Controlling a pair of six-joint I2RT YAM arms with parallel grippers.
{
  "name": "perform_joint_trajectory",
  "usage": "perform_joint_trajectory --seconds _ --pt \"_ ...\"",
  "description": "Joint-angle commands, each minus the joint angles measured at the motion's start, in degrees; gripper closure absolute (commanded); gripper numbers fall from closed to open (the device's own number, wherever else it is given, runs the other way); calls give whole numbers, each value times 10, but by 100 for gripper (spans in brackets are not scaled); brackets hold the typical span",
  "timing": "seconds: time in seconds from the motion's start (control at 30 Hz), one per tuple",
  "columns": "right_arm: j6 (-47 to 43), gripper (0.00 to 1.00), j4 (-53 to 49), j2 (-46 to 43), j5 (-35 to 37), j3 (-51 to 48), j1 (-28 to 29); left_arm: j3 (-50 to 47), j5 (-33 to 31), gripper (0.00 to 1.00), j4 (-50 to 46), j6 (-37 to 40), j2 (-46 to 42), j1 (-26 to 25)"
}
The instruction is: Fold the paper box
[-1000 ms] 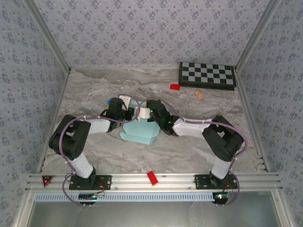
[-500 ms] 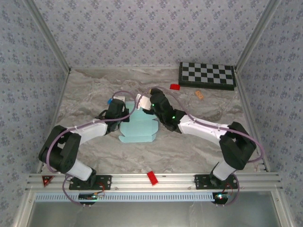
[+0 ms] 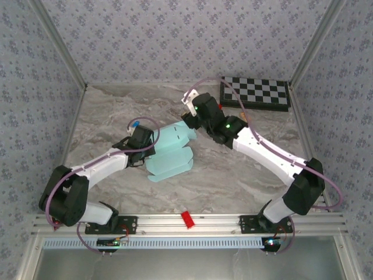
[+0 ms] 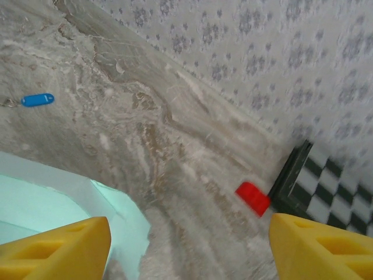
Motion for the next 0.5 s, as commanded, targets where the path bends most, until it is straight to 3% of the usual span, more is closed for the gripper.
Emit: perform_joint_trajectory --seconds 0.0,0.17,0.3,0.4,0.47 --pt "125 28 -109 28 -65 34 -15 24 27 100 -43 -34 -15 -3" --pt "154 32 -114 51 -148 50 -26 31 45 100 -55 -33 -12 -8" --pt "166 51 -115 78 -235 63 -42 32 51 100 -61 -34 -12 -9" --pt "172 69 -108 94 -259 68 -52 34 52 100 -65 -34 -10 -9" --pt "176 76 -105 104 -267 71 -55 35 52 100 -65 -35 -11 -9"
